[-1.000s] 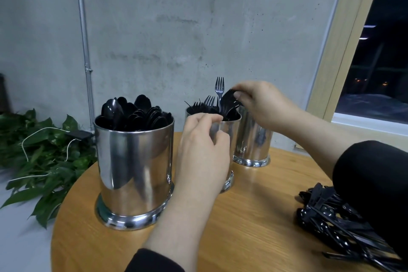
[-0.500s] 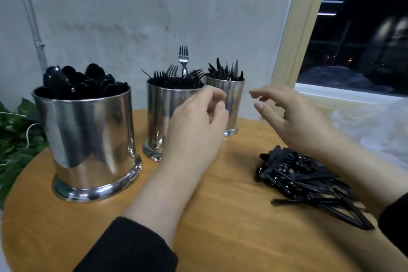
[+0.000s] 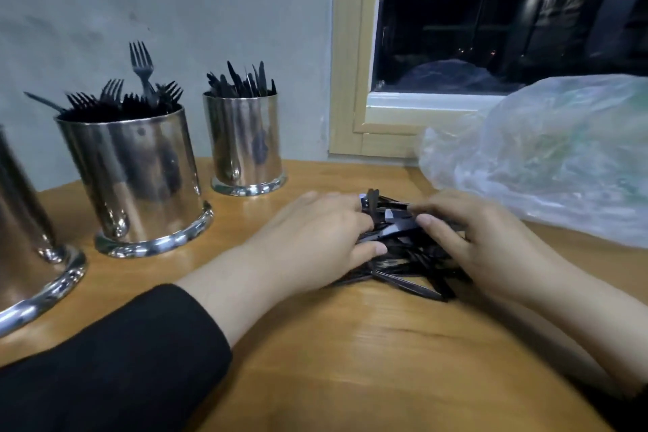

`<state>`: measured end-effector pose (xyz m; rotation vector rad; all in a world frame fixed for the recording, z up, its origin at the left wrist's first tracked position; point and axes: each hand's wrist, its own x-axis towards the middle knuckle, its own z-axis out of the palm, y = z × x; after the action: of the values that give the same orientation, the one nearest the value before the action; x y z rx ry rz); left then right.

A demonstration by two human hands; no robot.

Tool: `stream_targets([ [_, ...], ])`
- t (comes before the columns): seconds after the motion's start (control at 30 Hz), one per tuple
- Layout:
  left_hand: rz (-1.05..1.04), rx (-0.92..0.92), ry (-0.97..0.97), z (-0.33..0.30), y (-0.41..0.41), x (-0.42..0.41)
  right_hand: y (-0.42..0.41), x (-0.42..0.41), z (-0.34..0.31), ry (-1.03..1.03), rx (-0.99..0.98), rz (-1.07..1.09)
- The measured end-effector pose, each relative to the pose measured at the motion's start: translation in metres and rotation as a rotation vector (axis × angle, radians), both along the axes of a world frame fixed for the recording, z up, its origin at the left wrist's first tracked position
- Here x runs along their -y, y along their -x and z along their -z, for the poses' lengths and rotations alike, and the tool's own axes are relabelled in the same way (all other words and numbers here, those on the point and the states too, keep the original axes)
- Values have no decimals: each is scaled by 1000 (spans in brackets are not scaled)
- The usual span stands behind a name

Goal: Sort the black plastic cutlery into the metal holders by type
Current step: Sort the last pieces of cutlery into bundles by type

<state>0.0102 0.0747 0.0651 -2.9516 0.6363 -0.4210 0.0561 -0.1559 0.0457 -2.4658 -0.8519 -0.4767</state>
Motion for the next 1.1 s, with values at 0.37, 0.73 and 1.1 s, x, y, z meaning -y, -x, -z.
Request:
stream_targets([
  [0.37, 11, -107, 215, 33, -15, -7, -8, 27, 16, 78, -129, 35],
  [0.73, -15, -36, 286, 26, -10, -7, -4, 28, 16, 28, -151, 129],
  [1.1, 29, 73, 344, 29, -8, -10, -4, 27, 16, -206, -86, 244],
])
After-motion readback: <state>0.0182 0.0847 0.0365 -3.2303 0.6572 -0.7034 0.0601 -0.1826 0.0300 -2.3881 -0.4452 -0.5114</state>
